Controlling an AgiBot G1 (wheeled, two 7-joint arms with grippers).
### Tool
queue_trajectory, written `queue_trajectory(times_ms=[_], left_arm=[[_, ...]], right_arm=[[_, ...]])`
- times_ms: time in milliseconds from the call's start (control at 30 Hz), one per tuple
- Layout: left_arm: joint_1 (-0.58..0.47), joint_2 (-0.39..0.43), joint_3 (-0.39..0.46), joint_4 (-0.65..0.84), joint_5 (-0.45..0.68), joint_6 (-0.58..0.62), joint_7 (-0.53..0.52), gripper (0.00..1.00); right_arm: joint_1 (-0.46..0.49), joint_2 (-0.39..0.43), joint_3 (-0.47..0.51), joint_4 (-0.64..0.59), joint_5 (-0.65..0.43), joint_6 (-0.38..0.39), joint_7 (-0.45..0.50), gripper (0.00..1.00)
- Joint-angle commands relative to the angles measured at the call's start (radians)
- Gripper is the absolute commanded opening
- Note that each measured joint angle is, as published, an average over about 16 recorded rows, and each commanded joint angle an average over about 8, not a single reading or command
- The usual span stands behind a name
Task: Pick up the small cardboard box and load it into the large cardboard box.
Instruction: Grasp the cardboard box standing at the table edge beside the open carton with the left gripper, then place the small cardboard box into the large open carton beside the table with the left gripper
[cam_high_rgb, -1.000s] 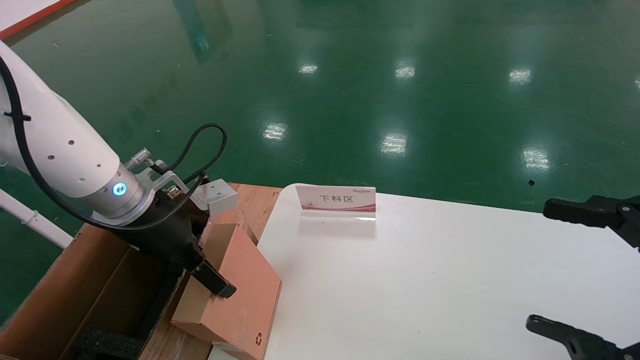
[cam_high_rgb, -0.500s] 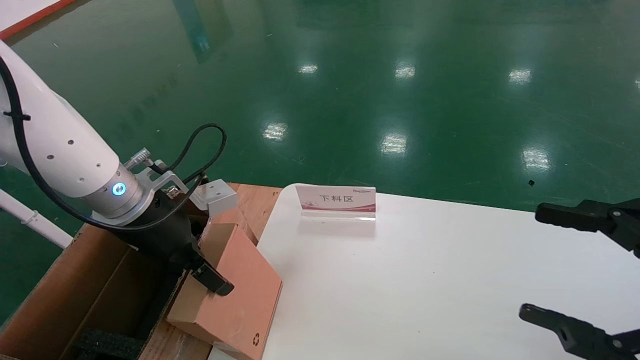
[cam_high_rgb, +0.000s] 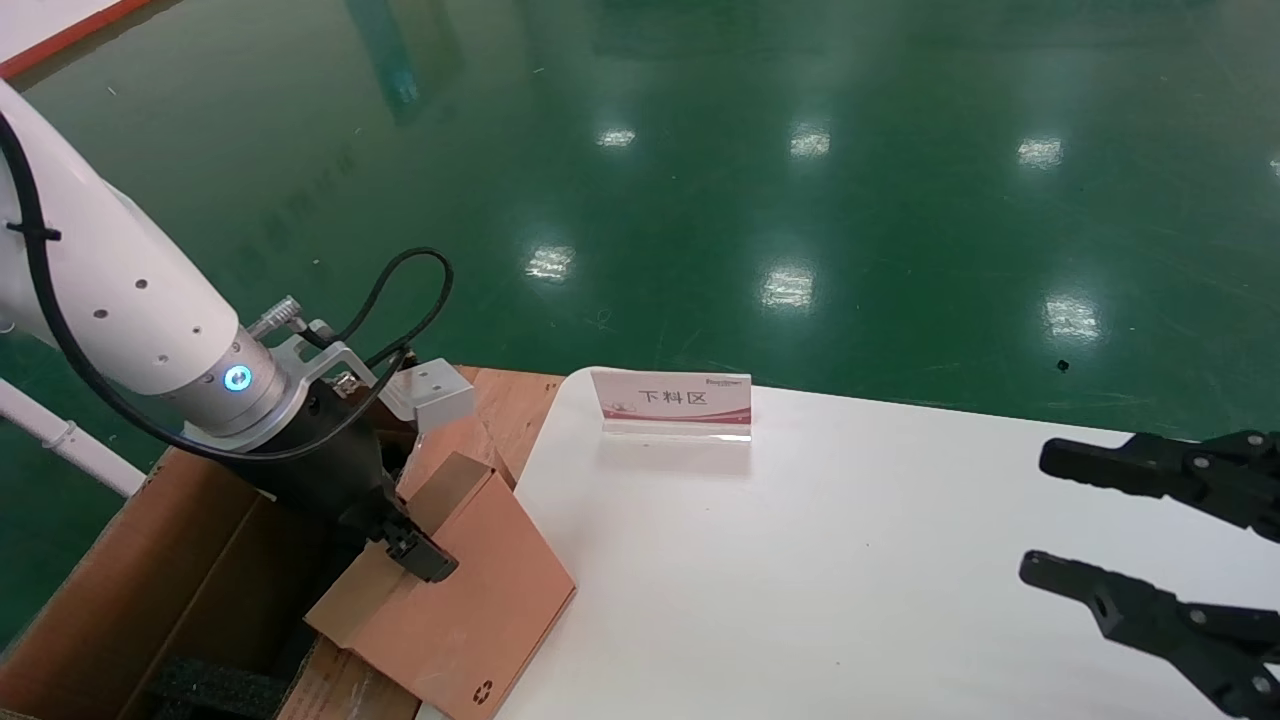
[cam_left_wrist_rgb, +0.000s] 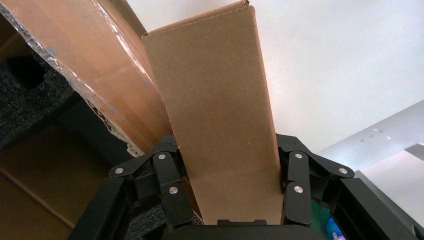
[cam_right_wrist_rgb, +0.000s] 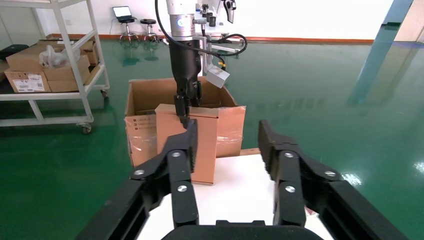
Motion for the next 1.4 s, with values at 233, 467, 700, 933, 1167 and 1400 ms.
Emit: queue_trajectory(times_ms=[233,467,700,933,1167,1400], left_arm=[[-0.071,0.005,-0.034,0.009,0.013,-0.002,0.015,0.00],[-0.197,0.003,-0.089,0.017,0.035,0.006,0.032,0.00],[-0.350,0.014,-0.117,0.040,0.072,0.117,0.034,0.00],[-0.524,0.017,-0.086,0.067,0.091,0.259,0.033,0.00],[-0.643,0.018,0.059,0.050,0.094,0.308,0.003,0.00],[-0.702,0.028,0.285,0.043,0.038,0.330,-0.004,0.00]], right_arm=[[0.000,0.000,0.000,0.000,0.000,0.000,0.000,0.00],[0.000,0.000,-0.001,-0.001,0.000,0.000,-0.001,0.00],[0.001,0.000,-0.001,-0.001,0.001,0.000,-0.001,0.00],[0.001,0.000,-0.002,-0.001,0.001,0.000,-0.001,0.03],[0.001,0.001,-0.002,-0.001,0.001,0.000,-0.001,0.89],[0.001,0.001,-0.003,-0.001,0.002,0.001,-0.001,1.00]])
